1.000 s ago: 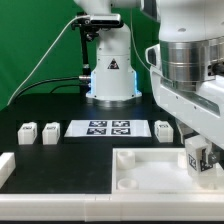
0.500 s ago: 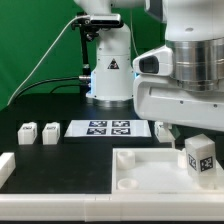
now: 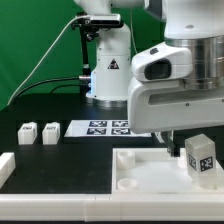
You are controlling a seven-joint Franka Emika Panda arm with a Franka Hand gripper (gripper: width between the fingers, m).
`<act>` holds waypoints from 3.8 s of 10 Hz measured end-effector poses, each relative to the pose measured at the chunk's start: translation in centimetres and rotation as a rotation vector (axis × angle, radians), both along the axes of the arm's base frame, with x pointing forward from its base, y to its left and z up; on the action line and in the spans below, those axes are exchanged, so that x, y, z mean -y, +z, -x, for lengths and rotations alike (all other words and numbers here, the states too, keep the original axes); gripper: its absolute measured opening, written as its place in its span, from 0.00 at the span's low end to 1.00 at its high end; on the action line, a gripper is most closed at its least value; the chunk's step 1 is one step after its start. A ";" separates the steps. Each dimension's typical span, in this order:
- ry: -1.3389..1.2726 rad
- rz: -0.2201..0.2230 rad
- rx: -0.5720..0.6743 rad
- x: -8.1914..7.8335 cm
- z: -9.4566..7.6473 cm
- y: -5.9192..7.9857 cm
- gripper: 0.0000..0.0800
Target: Assemble one leg
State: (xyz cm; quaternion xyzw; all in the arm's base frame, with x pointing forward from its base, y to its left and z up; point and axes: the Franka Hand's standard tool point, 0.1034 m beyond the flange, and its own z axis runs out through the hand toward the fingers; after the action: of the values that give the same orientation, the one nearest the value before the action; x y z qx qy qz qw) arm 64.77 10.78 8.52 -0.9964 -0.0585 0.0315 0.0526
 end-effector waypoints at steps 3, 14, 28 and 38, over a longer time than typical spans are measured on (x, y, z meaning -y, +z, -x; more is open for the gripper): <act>0.019 0.001 0.003 0.0 0.0 0.0 0.66; -0.731 0.051 -0.052 0.0 -0.1 -0.2 0.36; -1.041 0.074 -0.106 -0.8 0.1 -0.1 0.81; -0.082 0.011 0.036 0.0 -0.5 -0.3 0.81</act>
Offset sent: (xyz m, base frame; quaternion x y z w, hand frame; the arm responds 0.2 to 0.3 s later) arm 0.0000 0.0000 0.0000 0.0000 0.0000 0.0000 1.0000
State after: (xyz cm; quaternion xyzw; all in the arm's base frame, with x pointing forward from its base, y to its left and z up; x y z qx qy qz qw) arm 65.23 10.78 8.27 -0.9986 -0.0184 0.0116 0.0475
